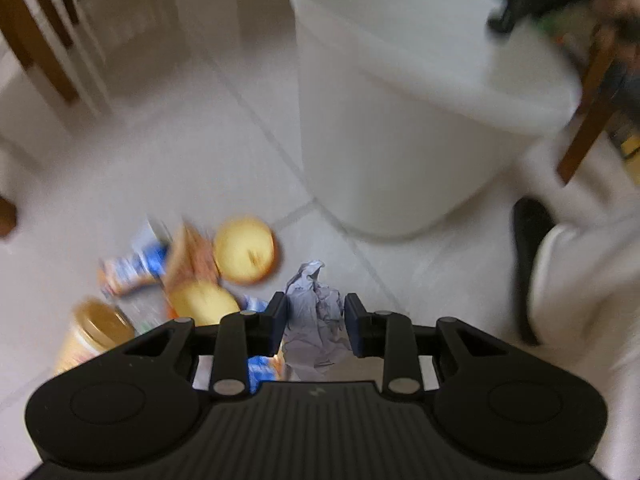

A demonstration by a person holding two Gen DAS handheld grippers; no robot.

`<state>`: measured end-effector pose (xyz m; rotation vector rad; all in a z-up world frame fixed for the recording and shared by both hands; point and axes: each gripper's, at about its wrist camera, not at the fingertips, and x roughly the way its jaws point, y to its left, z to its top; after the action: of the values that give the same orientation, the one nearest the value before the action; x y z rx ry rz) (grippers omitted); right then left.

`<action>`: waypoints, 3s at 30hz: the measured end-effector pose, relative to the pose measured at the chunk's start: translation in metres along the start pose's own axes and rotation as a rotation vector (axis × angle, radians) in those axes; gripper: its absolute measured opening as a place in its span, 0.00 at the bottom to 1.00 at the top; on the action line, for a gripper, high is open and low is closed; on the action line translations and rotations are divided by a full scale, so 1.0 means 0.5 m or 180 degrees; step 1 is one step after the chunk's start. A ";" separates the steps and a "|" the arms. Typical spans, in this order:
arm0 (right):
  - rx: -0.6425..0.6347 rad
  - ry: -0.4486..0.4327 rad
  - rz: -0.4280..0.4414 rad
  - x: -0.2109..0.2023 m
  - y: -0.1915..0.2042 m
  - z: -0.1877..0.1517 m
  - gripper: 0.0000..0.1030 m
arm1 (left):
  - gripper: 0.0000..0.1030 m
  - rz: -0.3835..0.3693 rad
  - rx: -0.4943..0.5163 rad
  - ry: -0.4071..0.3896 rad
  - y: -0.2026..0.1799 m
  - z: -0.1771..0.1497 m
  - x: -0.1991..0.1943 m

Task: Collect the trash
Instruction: 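Carry the tissue over the bin and open the left tool, then grasp the blue juice carton with the left tool, then carry the carton over the bin and open the left tool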

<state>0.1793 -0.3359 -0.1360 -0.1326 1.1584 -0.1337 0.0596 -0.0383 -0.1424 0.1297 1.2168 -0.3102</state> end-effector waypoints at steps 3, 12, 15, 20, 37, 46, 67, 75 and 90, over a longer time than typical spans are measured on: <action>0.0016 0.0003 -0.0006 -0.001 -0.001 0.000 0.14 | 0.29 -0.0017 0.0140 -0.0185 -0.011 0.076 -0.085; 0.0036 0.0020 0.0002 -0.004 -0.001 -0.001 0.14 | 0.77 -0.0301 0.0440 -0.0764 -0.106 0.238 -0.183; 0.0039 0.0020 0.0003 -0.004 -0.001 0.000 0.14 | 0.86 -0.0262 0.0433 -0.0919 -0.115 0.233 -0.176; 0.0045 0.0030 0.0009 -0.003 0.003 0.000 0.14 | 0.86 -0.0058 0.0294 -0.0887 -0.080 0.181 -0.145; 0.0018 0.0021 -0.0021 0.004 0.018 0.004 0.14 | 0.83 0.0293 -0.0540 -0.0145 0.017 -0.135 0.173; -0.0023 0.0006 -0.0051 0.004 0.026 0.008 0.15 | 0.78 0.0601 -0.0574 -0.0026 0.039 -0.189 0.288; -0.0055 -0.0009 -0.0053 0.003 0.032 0.009 0.15 | 0.58 0.0471 -0.0573 0.0208 0.034 -0.191 0.314; -0.0059 -0.0006 -0.0063 0.001 0.038 0.008 0.15 | 0.55 0.0464 -0.0363 0.0330 0.006 -0.164 0.246; -0.0103 0.0003 -0.0084 -0.002 0.041 0.006 0.15 | 0.55 0.0473 -0.0135 0.0012 -0.012 -0.044 -0.010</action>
<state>0.1825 -0.3153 -0.1378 -0.1766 1.1605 -0.1385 0.0365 -0.0376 -0.1451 0.1832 1.2095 -0.1547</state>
